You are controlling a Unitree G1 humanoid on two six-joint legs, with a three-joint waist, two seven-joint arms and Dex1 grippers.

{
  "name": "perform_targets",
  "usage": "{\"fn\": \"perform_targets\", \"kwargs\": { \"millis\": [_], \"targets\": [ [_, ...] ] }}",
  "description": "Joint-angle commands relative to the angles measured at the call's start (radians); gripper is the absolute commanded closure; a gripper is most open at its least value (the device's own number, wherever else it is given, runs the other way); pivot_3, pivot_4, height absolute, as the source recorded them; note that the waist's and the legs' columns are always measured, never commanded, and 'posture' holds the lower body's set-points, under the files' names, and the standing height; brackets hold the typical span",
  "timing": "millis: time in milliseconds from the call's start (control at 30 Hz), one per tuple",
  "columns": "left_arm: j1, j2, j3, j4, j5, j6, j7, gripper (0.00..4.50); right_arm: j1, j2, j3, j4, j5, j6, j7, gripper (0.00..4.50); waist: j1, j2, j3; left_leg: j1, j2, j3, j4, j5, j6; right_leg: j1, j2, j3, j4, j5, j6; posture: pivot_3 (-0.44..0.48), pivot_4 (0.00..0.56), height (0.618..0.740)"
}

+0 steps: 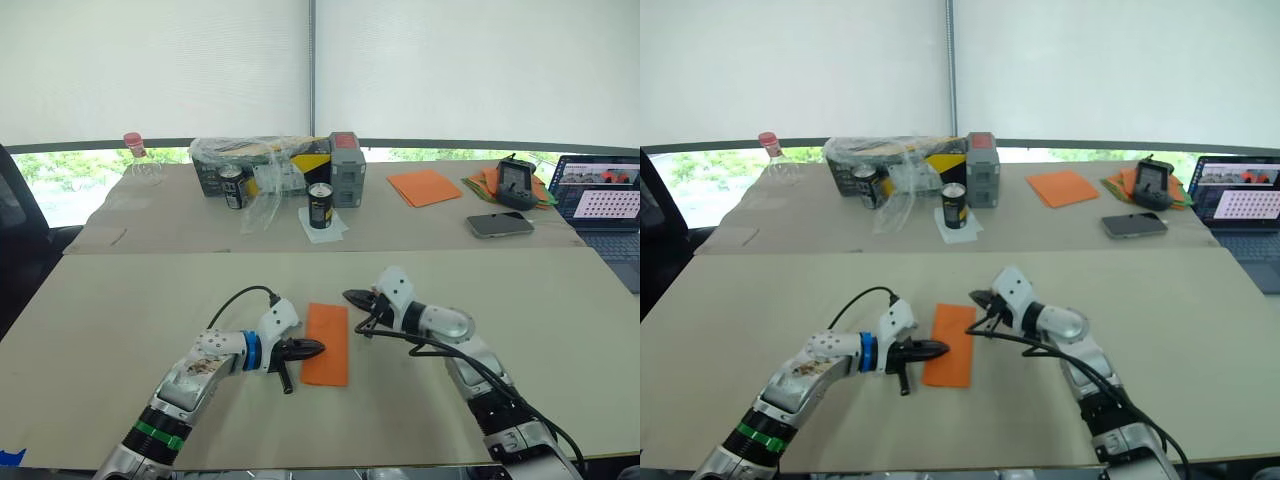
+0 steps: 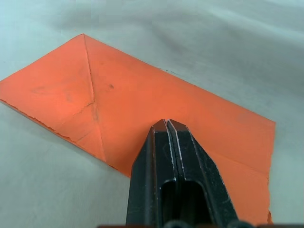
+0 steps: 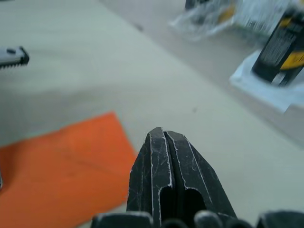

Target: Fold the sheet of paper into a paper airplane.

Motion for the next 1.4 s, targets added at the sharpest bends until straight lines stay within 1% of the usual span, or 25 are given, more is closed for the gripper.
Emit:
{"fn": "perform_targets", "kwargs": {
  "millis": [33,300,467,567,633,700,733,967,1133,1400],
  "targets": [
    [0.008,-0.009,-0.022,0.053,0.02,0.01,0.003,4.5,0.016,-0.007,0.022,0.011,-0.009,-0.021,0.039,4.43,0.001,0.0,0.0,0.0,0.0,0.0,0.0,0.0,0.0,0.0,0.0,0.0,0.0,0.0,0.0,0.0,0.15,0.74],
    [0.0,-0.006,-0.016,0.06,0.026,0.0,-0.014,4.5,0.026,0.0,0.069,0.076,-0.055,-0.014,0.064,4.43,0.0,0.0,0.0,0.0,0.0,0.0,0.0,0.0,0.0,0.0,0.0,0.0,0.0,0.0,0.0,0.0,0.15,0.74],
    [0.003,-0.006,-0.019,0.064,0.028,-0.002,-0.015,4.5,0.072,-0.027,0.09,0.055,-0.055,0.004,0.123,4.43,0.001,0.0,0.0,0.0,0.0,0.0,0.0,0.0,0.0,0.0,0.0,0.0,0.0,0.0,0.0,0.0,0.15,0.74],
    [0.004,-0.002,-0.029,0.056,0.036,-0.006,-0.017,4.5,0.109,-0.054,0.11,0.051,-0.073,-0.021,0.157,4.43,0.002,0.0,0.0,0.0,0.0,0.0,0.0,0.0,0.0,0.001,0.0,0.0,-0.001,0.0,0.0,0.0,0.15,0.74],
    [0.006,-0.004,-0.03,0.049,0.033,-0.003,-0.017,4.5,0.126,-0.056,0.11,0.045,-0.062,-0.024,0.168,4.43,0.001,0.0,0.0,0.003,0.0,-0.001,0.0,0.0,0.001,0.005,0.0,-0.001,-0.003,0.0,0.0,0.0,0.15,0.74],
    [0.005,-0.004,-0.035,0.044,0.034,-0.001,-0.018,4.5,0.15,-0.064,0.117,0.024,-0.059,-0.026,0.184,4.43,0.0,0.0,0.0,0.01,0.001,-0.001,-0.002,-0.001,0.002,0.012,0.0,-0.001,-0.006,0.0,0.001,0.0,0.15,0.74],
    [0.005,-0.005,-0.037,0.043,0.034,0.0,-0.019,4.5,0.158,-0.067,0.119,0.017,-0.059,-0.027,0.189,4.43,0.0,0.0,-0.001,0.01,0.001,-0.001,-0.002,-0.001,0.002,0.013,0.0,-0.001,-0.007,-0.001,0.001,0.0,0.15,0.74],
    [0.004,-0.004,-0.04,0.041,0.033,0.001,-0.021,4.5,0.253,-0.097,0.145,-0.065,-0.047,-0.018,0.238,4.43,0.001,0.0,-0.002,0.01,0.001,-0.001,-0.002,-0.002,0.002,0.013,0.0,-0.001,-0.008,-0.001,0.001,0.0,0.15,0.74],
    [0.004,-0.002,-0.039,0.038,0.029,0.004,-0.022,4.5,0.318,-0.124,0.175,-0.108,-0.056,-0.011,0.269,4.43,0.001,0.0,-0.01,0.01,0.001,-0.001,-0.003,-0.003,0.003,0.014,0.001,-0.002,-0.012,-0.001,0.001,0.0,0.15,0.74],
    [0.016,0.006,-0.036,0.019,0.021,0.018,-0.027,4.5,0.373,-0.16,0.244,-0.186,-0.071,0.016,0.299,4.43,-0.001,-0.001,-0.023,0.01,0.002,0.0,-0.003,-0.006,0.006,0.015,0.001,-0.001,-0.015,-0.001,0.002,0.0,0.15,0.74]
  ]
}}
